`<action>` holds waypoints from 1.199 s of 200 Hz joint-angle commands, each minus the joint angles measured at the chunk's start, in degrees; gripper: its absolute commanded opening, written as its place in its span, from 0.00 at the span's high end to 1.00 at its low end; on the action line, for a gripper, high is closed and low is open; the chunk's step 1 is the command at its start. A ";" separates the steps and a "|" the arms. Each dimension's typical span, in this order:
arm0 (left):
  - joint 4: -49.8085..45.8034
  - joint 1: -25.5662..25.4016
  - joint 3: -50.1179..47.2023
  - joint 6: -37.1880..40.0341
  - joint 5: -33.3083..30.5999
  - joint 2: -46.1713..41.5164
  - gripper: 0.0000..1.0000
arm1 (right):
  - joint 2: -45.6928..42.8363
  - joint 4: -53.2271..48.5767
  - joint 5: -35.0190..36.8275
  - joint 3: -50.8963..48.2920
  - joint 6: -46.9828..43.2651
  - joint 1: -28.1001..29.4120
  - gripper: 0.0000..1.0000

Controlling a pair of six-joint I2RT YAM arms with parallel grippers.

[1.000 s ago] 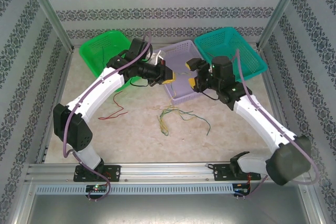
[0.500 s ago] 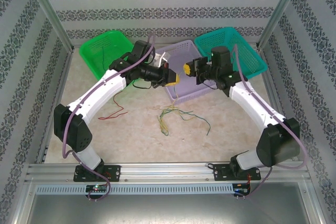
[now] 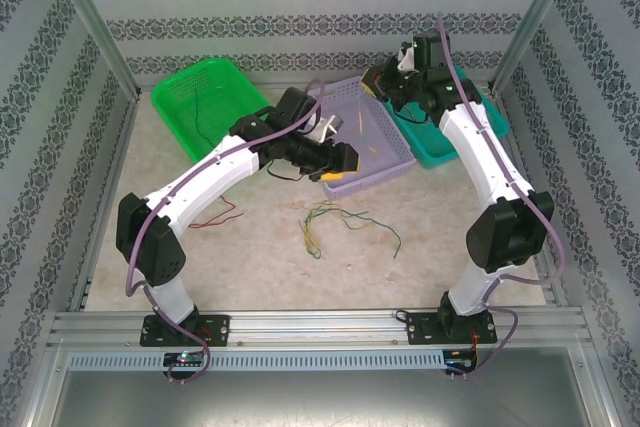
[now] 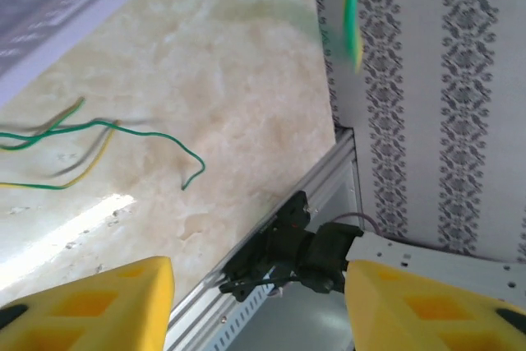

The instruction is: Untangle the cables

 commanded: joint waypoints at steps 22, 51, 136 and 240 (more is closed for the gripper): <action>-10.25 5.60 1.39 -5.17 -19.27 -8.93 0.39 | 5.82 -2.62 5.00 7.68 -9.13 0.44 1.00; -13.75 10.49 -6.20 -10.05 -27.46 -16.91 0.37 | 11.24 -4.76 10.20 12.48 -13.83 1.57 1.00; -14.15 12.10 -17.05 -12.66 -28.47 -25.20 0.37 | 30.78 -14.91 26.39 22.71 -30.16 9.28 1.00; -20.54 24.32 -33.08 -19.02 -27.31 -33.71 0.30 | 5.24 -11.59 23.56 4.61 -24.43 10.88 0.49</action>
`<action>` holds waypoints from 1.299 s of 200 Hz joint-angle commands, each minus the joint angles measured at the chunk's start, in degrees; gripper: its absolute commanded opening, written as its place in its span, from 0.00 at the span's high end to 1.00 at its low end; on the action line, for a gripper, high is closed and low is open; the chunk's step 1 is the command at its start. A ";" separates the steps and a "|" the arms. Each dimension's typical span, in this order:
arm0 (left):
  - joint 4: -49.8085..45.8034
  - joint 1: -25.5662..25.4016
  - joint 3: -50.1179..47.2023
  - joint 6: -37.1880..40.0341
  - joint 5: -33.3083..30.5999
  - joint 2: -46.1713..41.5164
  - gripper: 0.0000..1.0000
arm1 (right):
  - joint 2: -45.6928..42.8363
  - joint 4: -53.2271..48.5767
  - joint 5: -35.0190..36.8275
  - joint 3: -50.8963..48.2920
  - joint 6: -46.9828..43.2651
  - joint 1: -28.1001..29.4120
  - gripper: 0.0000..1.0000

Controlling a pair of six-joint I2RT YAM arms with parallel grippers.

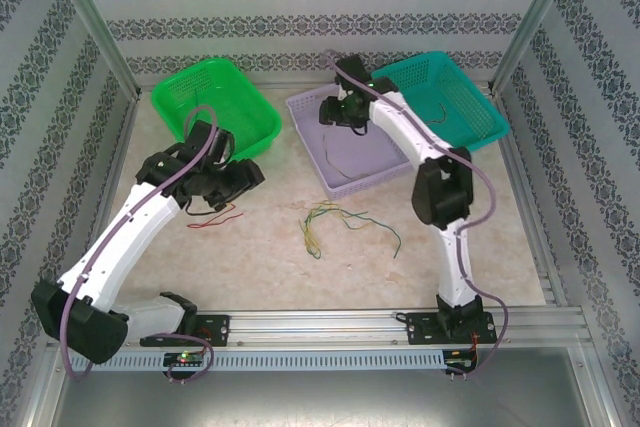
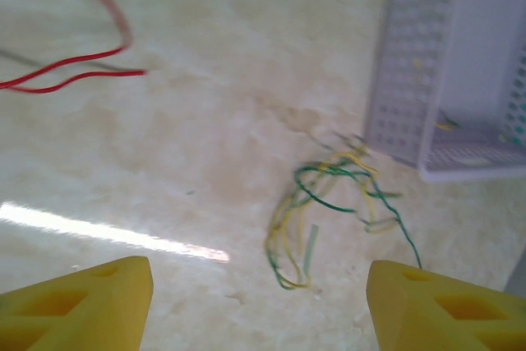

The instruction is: Untangle the cables

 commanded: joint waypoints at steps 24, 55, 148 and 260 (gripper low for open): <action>-2.50 12.32 -10.27 -10.66 1.78 -5.04 0.31 | -21.51 13.09 -2.89 -23.76 3.61 2.73 0.50; 2.68 18.91 -17.70 -18.52 2.77 -6.88 0.33 | -31.91 22.01 -5.38 -40.32 3.84 8.17 0.50; 23.15 22.95 -27.50 -42.73 2.81 0.37 0.36 | -37.61 20.52 -7.31 -49.02 5.12 14.22 0.52; 27.08 22.64 -27.68 -43.35 6.27 6.75 1.00 | -37.26 20.06 -7.43 -49.61 6.30 14.18 0.53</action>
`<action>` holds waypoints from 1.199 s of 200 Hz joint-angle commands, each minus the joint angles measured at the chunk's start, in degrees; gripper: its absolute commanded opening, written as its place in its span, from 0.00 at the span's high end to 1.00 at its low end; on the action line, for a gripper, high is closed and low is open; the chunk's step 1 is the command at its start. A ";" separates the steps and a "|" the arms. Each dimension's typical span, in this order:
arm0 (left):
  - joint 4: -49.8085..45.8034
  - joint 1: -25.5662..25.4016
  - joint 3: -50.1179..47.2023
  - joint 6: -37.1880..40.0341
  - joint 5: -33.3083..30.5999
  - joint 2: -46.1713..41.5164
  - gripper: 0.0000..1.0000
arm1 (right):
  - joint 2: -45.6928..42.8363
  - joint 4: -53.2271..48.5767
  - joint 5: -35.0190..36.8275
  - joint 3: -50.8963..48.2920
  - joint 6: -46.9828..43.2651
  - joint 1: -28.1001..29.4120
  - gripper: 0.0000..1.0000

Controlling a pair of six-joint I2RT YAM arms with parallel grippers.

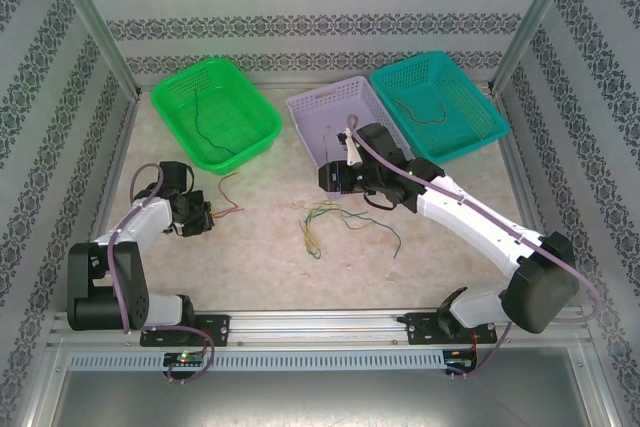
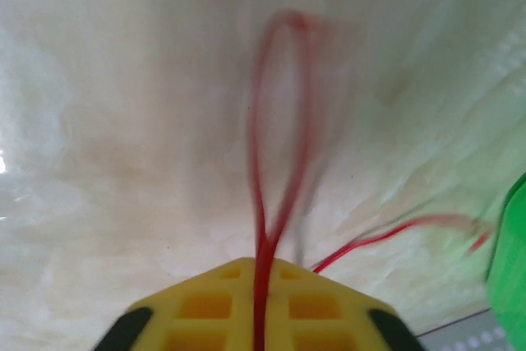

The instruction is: Untangle the cables

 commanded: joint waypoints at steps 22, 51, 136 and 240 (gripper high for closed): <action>-8.55 -0.74 -1.57 2.28 2.33 -7.76 1.00 | -0.54 0.46 0.21 -1.16 1.39 0.38 0.53; -14.46 -2.76 -5.35 0.39 3.04 -19.37 1.00 | -0.52 0.77 -0.32 -1.35 1.65 0.53 0.53; -7.20 -16.57 6.46 -1.06 2.16 -19.46 1.00 | 9.22 6.14 -15.93 8.71 14.34 2.71 0.40; -3.41 -28.58 20.93 0.75 -0.08 -4.60 1.00 | 18.48 1.11 -8.65 12.28 18.19 1.44 0.48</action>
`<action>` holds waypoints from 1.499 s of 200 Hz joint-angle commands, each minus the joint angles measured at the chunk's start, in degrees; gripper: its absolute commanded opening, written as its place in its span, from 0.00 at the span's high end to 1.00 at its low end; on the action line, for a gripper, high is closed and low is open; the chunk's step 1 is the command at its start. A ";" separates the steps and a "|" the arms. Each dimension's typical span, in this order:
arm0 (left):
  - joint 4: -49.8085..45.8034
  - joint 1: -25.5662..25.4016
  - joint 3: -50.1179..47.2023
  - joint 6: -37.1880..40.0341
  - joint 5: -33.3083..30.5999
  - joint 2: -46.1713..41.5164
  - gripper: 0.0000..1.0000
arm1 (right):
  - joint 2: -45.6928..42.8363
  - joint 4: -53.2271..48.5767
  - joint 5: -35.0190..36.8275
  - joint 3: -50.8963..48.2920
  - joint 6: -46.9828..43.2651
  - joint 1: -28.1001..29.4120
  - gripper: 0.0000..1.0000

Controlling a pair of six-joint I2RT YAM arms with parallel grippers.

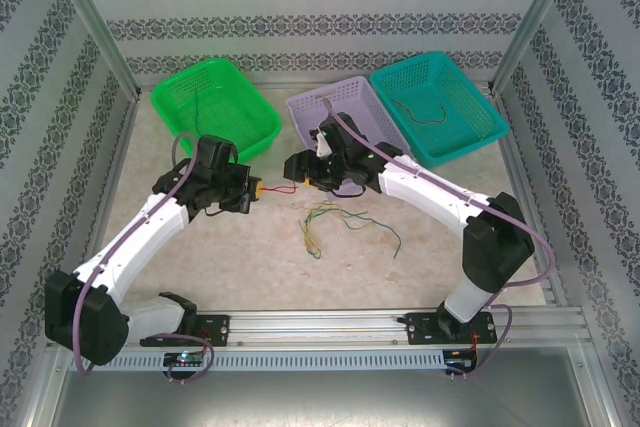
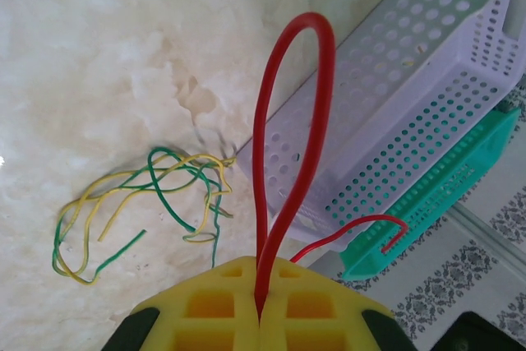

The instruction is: Untangle the cables

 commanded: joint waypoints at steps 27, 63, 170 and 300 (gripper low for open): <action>1.08 -2.65 4.14 2.05 -0.72 2.32 1.00 | 2.87 -3.99 6.54 2.85 -1.76 -1.76 0.55; 1.05 -3.83 4.33 1.91 -0.81 2.50 1.00 | 5.46 -7.42 9.91 6.73 -3.96 -3.88 0.60; 0.04 -4.47 5.38 3.25 -0.81 3.01 1.00 | 4.05 -9.74 12.88 11.05 -6.33 -6.48 1.00; -11.68 2.31 20.09 29.12 2.91 6.22 0.35 | -6.93 -7.52 -0.89 17.75 -30.15 -11.83 1.00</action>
